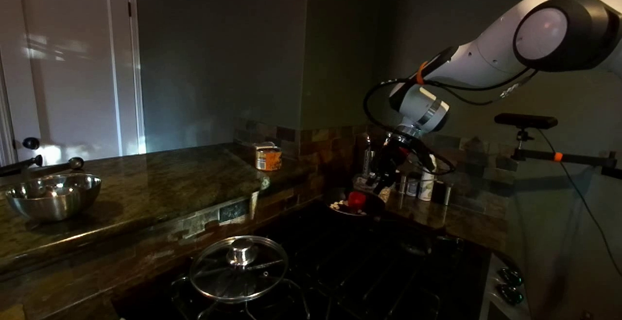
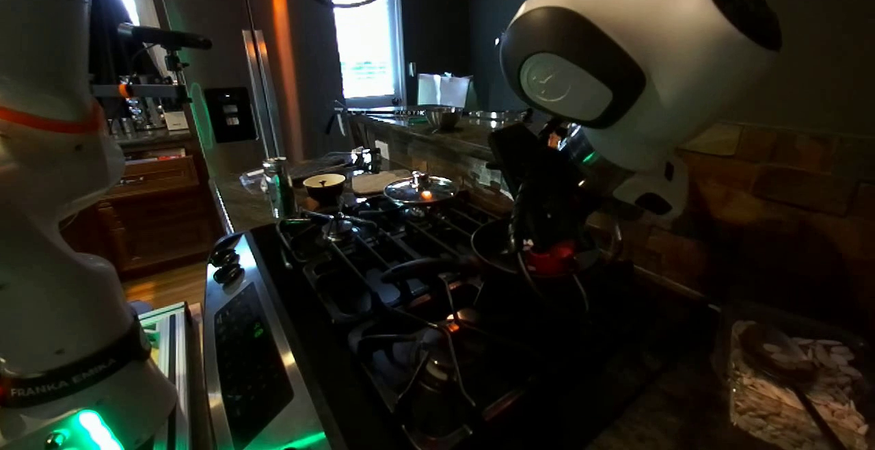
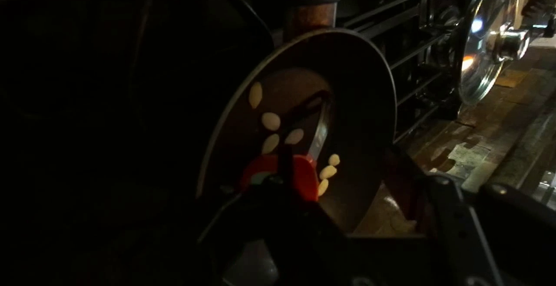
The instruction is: Put the orange scoop in the pan
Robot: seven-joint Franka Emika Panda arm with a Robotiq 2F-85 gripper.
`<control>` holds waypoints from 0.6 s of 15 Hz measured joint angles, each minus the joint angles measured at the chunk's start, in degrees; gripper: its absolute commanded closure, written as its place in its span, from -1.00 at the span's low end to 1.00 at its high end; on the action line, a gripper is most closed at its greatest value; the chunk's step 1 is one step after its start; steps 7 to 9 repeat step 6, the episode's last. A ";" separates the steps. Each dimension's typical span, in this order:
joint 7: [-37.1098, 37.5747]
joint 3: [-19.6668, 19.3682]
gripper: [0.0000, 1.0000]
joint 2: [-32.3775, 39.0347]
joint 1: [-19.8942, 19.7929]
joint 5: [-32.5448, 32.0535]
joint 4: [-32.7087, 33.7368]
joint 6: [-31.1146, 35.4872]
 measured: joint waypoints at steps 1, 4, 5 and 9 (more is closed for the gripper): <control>0.06 -0.38 -0.92 -1.09 -0.02 -0.48 -0.17 0.71; -0.14 -0.59 -0.86 -5.14 0.07 -1.64 -1.33 2.98; -0.25 -0.56 -0.98 -6.62 0.24 -2.08 -1.93 3.24; -0.27 -0.52 -1.00 -7.82 0.41 -2.41 -2.43 3.26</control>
